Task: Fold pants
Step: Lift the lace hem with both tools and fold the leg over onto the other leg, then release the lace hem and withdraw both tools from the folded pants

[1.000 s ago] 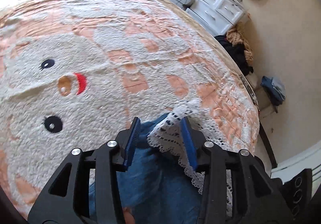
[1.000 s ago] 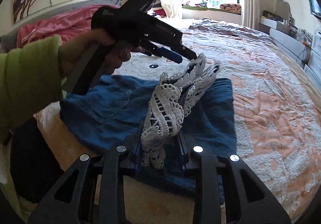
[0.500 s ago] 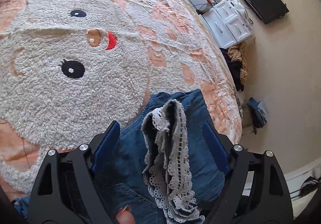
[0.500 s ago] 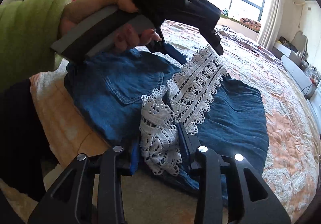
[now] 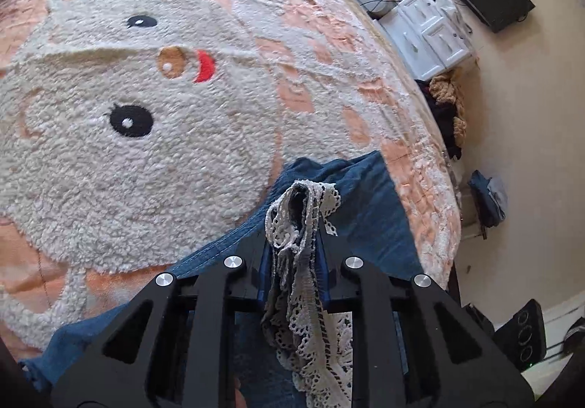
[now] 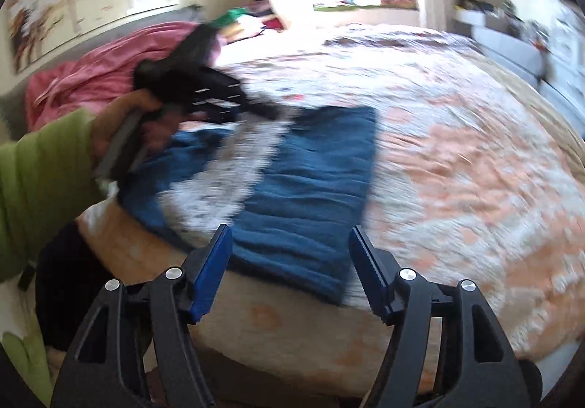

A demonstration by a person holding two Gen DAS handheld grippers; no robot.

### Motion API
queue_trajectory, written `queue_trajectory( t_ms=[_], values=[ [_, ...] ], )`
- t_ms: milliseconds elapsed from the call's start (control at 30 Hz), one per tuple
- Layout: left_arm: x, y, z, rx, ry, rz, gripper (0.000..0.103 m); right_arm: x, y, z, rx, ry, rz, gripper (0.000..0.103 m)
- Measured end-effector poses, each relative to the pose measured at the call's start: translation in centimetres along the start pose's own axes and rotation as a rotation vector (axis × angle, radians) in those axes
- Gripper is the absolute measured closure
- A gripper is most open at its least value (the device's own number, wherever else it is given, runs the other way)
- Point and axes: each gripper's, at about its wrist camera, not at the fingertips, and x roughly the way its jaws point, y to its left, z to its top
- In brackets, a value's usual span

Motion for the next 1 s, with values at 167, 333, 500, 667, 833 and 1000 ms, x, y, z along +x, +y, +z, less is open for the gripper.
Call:
queue_trajectory(
  t_ms=[167,333,500,667,833,1000],
  values=[
    [-0.5,1.0,-0.7,-0.058,-0.042,0.019,0.067,1.3,-3.3,0.3,0.193,0.06,0.034,0.038],
    [-5.1,-0.7,-2.8,-0.027,-0.175,-0.011,0.044,2.0,-2.4,1.0,0.18,0.077,0.048,0.038],
    [-8.5,-2.7,-7.2,-0.005,-0.219,0.033,0.04,2.5,-1.7,1.1,0.15,0.083,0.039,0.038],
    [-8.9,-4.1,-11.4,-0.042,-0.216,0.005,0.04,2.3,-3.1,1.2,0.179,0.07,0.037,0.038],
    [-7.9,-5.5,-14.5,-0.048,-0.186,0.014,0.04,1.7,-3.7,1.3,0.175,0.065,0.035,0.038],
    [-6.1,-6.5,-16.1,-0.035,-0.148,0.061,0.042,1.4,-3.8,0.9,0.165,0.083,0.046,0.038]
  ],
)
